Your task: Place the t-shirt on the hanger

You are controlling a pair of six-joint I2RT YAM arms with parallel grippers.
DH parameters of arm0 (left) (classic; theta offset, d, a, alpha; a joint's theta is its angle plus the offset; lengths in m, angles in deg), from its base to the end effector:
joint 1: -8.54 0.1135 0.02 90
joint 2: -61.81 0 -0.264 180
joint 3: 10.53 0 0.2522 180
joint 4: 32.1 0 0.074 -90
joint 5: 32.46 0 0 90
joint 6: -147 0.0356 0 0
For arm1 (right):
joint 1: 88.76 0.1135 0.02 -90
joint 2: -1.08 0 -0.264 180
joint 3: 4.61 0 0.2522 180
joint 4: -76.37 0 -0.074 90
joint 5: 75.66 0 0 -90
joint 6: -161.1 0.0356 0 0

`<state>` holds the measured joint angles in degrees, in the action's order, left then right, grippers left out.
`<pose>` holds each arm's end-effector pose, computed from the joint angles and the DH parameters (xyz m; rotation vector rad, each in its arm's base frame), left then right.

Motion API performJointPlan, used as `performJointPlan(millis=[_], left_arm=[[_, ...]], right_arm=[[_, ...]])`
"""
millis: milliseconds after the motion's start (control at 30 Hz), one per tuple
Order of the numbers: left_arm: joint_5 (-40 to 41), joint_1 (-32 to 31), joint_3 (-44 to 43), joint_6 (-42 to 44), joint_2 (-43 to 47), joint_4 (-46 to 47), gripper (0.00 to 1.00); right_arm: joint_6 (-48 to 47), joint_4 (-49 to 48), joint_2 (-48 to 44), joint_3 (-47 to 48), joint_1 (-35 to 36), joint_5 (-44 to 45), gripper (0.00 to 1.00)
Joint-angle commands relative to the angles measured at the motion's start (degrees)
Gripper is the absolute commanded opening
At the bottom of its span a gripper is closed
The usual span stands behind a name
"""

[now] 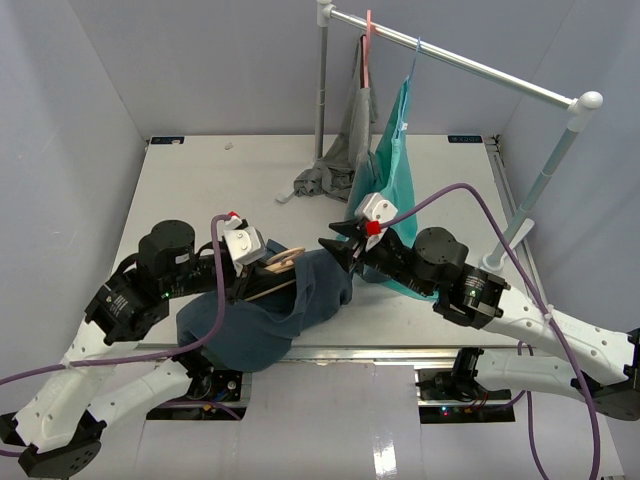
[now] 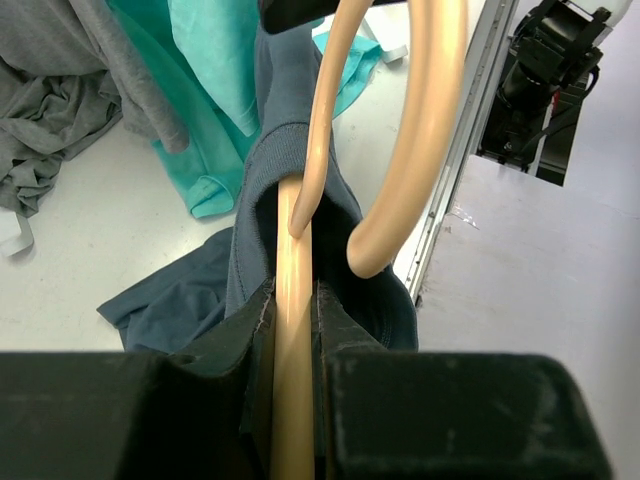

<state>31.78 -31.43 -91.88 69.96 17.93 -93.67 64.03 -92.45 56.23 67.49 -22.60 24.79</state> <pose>0.0872 -0.0932 0.4066 1.1584 1.6608 -0.7485 0.0944 0.1976 0.4146 -0.7747 1.2976 0.7005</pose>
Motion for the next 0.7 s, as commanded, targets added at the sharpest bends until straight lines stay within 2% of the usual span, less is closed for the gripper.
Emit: performJointPlan(millis=[0,133,333,467,667], left_arm=[[-1.8,0.0,-3.1,1.4,1.8,-1.5,0.00],[-4.8,0.0,-5.4,3.2,2.1,-4.9,0.00],[-4.3,0.0,-10.4,3.7,2.5,-8.3,0.00],[-4.0,0.0,-12.4,5.4,2.4,-9.7,0.00],[-2.7,0.0,-12.6,6.7,0.6,-10.8,0.00]], right_arm=[[-7.0,1.4,-1.2,-2.3,-1.1,-4.5,0.43],[-12.0,2.4,-2.8,-2.9,-1.8,-14.3,0.43],[-13.5,6.1,-4.0,-0.4,-2.3,-19.1,0.38],[-14.2,7.8,-4.7,1.9,-2.4,-22.5,0.43],[-17.2,15.8,-3.8,7.8,-2.4,-30.7,0.52]])
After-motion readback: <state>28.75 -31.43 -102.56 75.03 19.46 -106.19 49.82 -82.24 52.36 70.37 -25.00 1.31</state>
